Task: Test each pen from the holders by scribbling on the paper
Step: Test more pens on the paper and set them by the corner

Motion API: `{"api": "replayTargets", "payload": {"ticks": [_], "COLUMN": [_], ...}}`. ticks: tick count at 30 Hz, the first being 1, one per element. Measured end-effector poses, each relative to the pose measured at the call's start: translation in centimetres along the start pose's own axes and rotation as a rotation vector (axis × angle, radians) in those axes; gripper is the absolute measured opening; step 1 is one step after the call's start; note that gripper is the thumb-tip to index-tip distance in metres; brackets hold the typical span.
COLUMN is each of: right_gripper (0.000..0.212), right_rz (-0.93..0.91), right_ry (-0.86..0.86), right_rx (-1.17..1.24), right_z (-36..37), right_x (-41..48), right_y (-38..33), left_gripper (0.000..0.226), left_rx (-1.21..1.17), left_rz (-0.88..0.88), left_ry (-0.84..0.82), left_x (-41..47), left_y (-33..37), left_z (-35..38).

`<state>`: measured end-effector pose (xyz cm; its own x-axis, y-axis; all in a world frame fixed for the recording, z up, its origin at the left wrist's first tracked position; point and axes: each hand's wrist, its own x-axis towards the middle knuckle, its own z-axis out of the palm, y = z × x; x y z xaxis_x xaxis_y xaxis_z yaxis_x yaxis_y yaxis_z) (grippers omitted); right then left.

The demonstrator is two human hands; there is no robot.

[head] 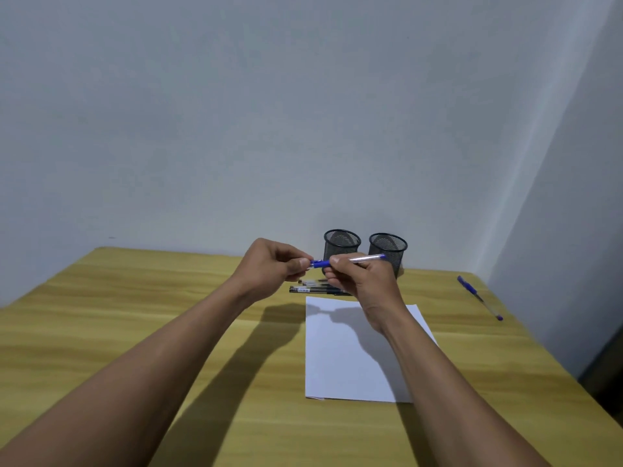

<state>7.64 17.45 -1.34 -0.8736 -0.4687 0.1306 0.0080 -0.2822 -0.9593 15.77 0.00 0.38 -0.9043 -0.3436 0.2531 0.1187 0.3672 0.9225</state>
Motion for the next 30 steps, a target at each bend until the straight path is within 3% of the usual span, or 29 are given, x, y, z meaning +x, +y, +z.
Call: {"api": "replayTargets", "payload": {"ticks": [4,9,12,16,24,28,30], "right_gripper": [0.005,0.005,0.005,0.007,0.006,0.008,0.009], "right_rz": [-0.018,-0.015,-0.006,0.023,-0.005,0.042,0.068], "right_ry": [0.029,0.056,0.088,0.014,-0.008,0.142,0.149], "right_rx": [-0.012,0.009,0.064,0.110,-0.018,0.114,0.079], "right_z": [0.1,0.4,0.7,0.7,0.7,-1.0,-2.3], "right_x": [0.2,0.5,0.8,0.9,1.2,1.5,1.6], "right_y": [0.8,1.5,1.9,2.5,2.5,2.7,2.7], "left_gripper": [0.009,0.010,0.010,0.008,0.013,0.007,0.006], "left_rx": [0.136,0.082,0.218,0.120,-0.013,0.305,0.345], "left_rz": [0.042,0.015,0.074,0.035,-0.101,0.008,0.005], "left_ry": [0.059,0.049,0.096,0.012,-0.005,0.104,0.154], "left_x": [0.2,0.4,0.8,1.3,1.1,1.1,0.8], "left_y": [-1.1,-1.5,-1.5,-1.9,-2.5,-3.2,-3.9], "left_z": [0.2,0.3,0.3,-0.4,0.1,-1.1,-2.0]}}
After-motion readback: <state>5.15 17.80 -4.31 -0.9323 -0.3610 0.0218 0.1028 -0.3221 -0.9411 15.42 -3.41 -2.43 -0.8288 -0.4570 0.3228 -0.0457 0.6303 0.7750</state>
